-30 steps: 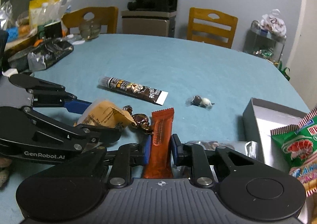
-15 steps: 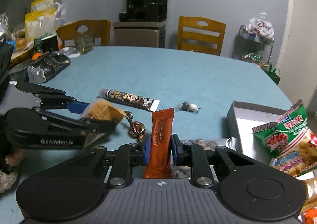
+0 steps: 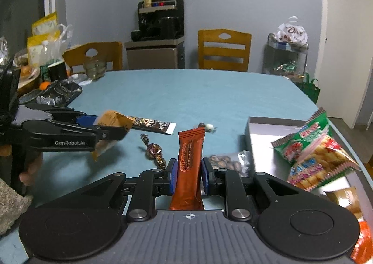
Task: Organize snacks
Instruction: 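Close the left gripper on the peanut bag while the right gripper grasps the orange bar, then carry the peanut bag and orange chocolate bar into the grey box with both grippers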
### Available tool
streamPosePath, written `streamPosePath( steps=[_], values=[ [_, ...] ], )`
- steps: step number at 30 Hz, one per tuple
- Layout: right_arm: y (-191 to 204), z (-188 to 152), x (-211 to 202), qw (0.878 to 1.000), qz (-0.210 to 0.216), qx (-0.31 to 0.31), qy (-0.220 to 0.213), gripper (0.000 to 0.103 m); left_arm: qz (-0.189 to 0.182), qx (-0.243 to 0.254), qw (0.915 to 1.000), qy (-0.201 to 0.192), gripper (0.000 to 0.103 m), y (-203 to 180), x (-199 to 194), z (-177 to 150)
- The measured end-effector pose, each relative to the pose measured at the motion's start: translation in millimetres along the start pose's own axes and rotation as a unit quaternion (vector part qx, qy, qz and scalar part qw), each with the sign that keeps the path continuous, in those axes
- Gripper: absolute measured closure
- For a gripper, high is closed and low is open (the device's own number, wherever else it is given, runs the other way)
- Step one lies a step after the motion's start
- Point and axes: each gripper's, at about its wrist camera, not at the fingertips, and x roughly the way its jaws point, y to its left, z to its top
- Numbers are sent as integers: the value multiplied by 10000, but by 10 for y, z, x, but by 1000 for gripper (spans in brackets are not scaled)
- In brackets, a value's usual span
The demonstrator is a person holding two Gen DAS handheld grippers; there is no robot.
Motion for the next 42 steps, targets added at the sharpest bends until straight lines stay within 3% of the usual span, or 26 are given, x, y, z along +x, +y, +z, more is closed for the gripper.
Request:
streamPosePath(
  steps=[15,26,36,42],
  values=[
    [-99,-120,-162,9986,523,-7,-79,80,94,67,9999,-98,65,-330,-546,79],
    [-257,-110,-282,9978,606,81,-248,80,10,279,9996,-107,65,-563,-579,189],
    [-417,-161,-491,9978,544,162,-340,80,-336,563,9977,-139,65,-854,-526,299],
    [-683,-225,-703,9979,292,354,-450,80,-698,732,9948,-114,65,-1147,-406,386]
  ],
)
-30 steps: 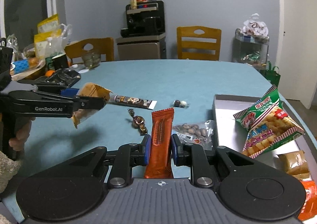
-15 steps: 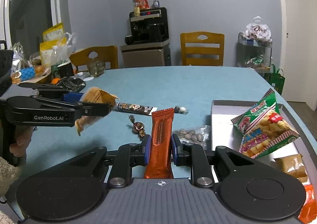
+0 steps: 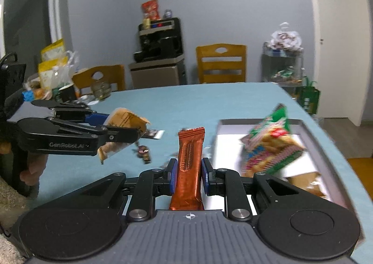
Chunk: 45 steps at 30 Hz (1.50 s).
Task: Organize snacks
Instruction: 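Carry the peanut bag and orange chocolate bar into the grey box with both grippers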
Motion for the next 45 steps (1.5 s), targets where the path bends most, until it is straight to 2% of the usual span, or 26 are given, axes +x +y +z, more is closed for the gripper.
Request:
streamPosePath(
  steps=[8,18,27,36,41,45],
  values=[
    [-430,-83,-223,9981,-529,305,-121,80,-588,289,9978,29,65,-506,271,141],
    [-786,-270,-320,9940,-938,566,-62,80,-1054,603,9924,206,65,-997,587,190],
    [-902,-360,-268,9928,-1017,625,120,80,-1131,739,9901,384,65,-1203,857,216],
    [-890,-430,-161,9932,-942,603,308,79,-1078,745,9901,505,65,-1206,1030,226],
    [-917,-455,-110,9932,-868,673,393,80,-1211,793,9879,555,65,-1242,1078,193],
    [-974,-462,-72,9914,-963,762,443,80,-1206,828,9872,643,65,-1279,1131,160]
  ],
)
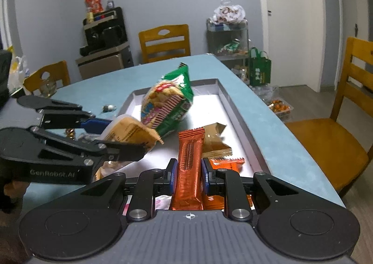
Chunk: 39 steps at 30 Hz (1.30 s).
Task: Organize snacks
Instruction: 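Carry the peanut bag and orange chocolate bar into the grey box with both grippers, then open both grippers to release the peanut bag and chocolate bar in the box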
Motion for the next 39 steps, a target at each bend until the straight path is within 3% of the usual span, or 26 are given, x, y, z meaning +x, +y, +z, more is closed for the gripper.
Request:
streamPosePath(
  steps=[9,11,12,14,17,21,25,32,39],
  values=[
    [-24,-4,9,10000,-8,83,30,75,-167,-80,9996,189,64,-15,89,-52],
    [-26,2,-5,9999,-29,100,3,68,-127,-104,9998,131,59,6,66,-46],
    [-28,14,-10,9999,-39,124,-26,60,-125,-121,9998,90,51,16,47,-43],
    [-25,28,-39,9998,-64,153,-117,57,-85,-183,9998,-23,40,46,2,-37],
    [-5,52,-53,9998,-77,138,-145,54,-90,-227,9997,-75,37,87,-46,-31],
    [31,65,-69,9996,-120,130,-198,42,-95,-270,9995,-122,23,115,-110,-51],
    [76,90,-103,9994,-154,123,-279,28,-68,-302,9993,-199,20,165,-223,-73],
    [225,174,-120,9992,-72,119,-382,22,260,-488,9975,-431,17,403,-551,-154],
    [527,252,-81,9990,105,-76,-420,17,887,-987,9894,-587,13,890,-951,-354]
  ],
)
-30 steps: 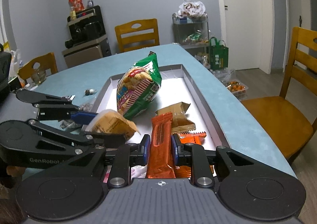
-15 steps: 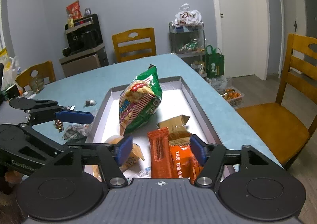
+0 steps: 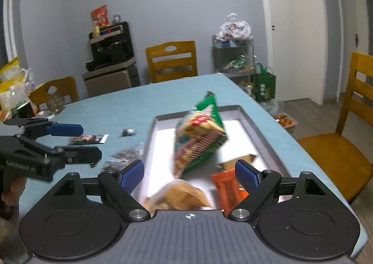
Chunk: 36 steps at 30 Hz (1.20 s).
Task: Organize snacks
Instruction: 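Open both grippers to release the peanut bag and chocolate bar in the box, then move the left gripper to the brown chocolate tube while the right gripper approaches the seed bag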
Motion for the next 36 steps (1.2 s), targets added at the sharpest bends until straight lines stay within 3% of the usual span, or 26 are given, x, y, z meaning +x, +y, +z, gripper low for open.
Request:
streamPosePath(
  steps=[6,12,20,25,36],
  values=[
    [347,35,96,9991,304,-286,94,17,600,-452,9971,-103,13,512,-224,-68],
    [642,75,194,9969,564,-504,212,17,1244,-771,9889,-263,13,983,-421,-53],
    [1043,15,475,9911,1036,-415,721,15,1799,-838,9800,-123,13,1442,-201,19],
    [1118,-28,633,9897,993,-172,1015,15,1831,-672,9807,86,13,1652,172,-39],
    [1123,-19,947,9893,738,194,1240,14,1187,-790,9889,409,13,1911,736,-316]
  ],
)
